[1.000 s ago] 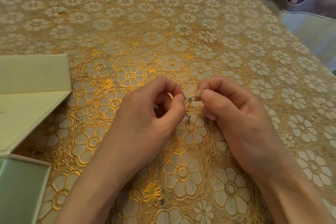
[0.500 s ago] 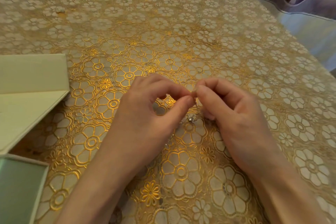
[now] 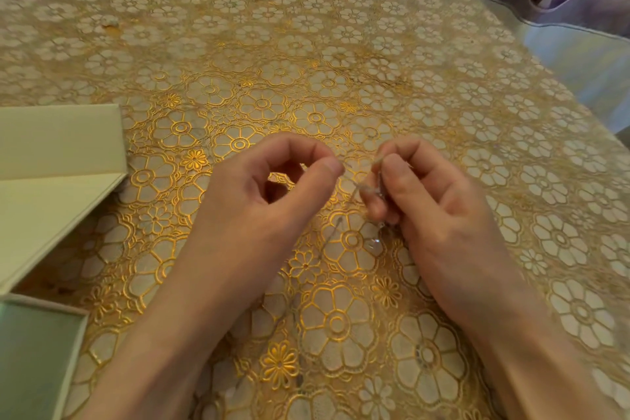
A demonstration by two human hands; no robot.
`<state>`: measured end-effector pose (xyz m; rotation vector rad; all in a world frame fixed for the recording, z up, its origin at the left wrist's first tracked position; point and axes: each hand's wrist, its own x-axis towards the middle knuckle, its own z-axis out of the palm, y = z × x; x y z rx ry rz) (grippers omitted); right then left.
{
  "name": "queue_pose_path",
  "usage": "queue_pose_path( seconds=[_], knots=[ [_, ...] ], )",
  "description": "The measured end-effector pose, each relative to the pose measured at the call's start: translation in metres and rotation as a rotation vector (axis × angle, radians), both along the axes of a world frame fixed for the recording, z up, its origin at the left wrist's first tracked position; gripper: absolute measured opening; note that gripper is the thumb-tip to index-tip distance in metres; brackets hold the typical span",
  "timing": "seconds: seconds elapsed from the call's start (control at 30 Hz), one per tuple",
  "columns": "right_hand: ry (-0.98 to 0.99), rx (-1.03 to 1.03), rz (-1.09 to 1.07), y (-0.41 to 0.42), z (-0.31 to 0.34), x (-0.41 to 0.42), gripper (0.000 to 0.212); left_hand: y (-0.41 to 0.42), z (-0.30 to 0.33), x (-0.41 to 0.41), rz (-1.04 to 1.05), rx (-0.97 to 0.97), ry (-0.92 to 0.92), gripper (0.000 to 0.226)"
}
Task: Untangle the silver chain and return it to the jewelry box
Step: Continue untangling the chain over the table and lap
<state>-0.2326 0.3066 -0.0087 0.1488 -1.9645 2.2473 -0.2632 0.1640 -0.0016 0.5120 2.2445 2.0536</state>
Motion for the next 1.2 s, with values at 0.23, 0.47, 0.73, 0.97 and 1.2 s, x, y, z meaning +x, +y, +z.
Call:
queue_pose_path(
  seconds=[0.23,0.47,0.73,0.97,1.2],
  knots=[
    [-0.003,0.080,-0.001,-0.0025,0.0002,0.0003,0.009,0.0046,-0.0007,-0.0022,0.005,0.260,-0.106,0.011],
    [-0.010,0.201,-0.026,-0.0048,0.0054,0.0032,0.017,0.0019,-0.0020,-0.0041,0.054,0.268,-0.112,0.003],
    [0.004,0.294,-0.018,-0.0047,0.0062,0.0030,0.021,0.0002,0.0009,-0.0063,0.040,0.392,-0.139,0.012],
    [0.013,0.304,-0.026,-0.0052,0.0029,0.0027,0.015,0.0050,0.0030,-0.0050,0.027,0.463,-0.244,0.021],
    [0.000,0.294,-0.064,-0.0036,-0.0024,0.0014,0.012,0.0041,0.0030,-0.0032,0.059,0.468,-0.215,0.007]
  ],
)
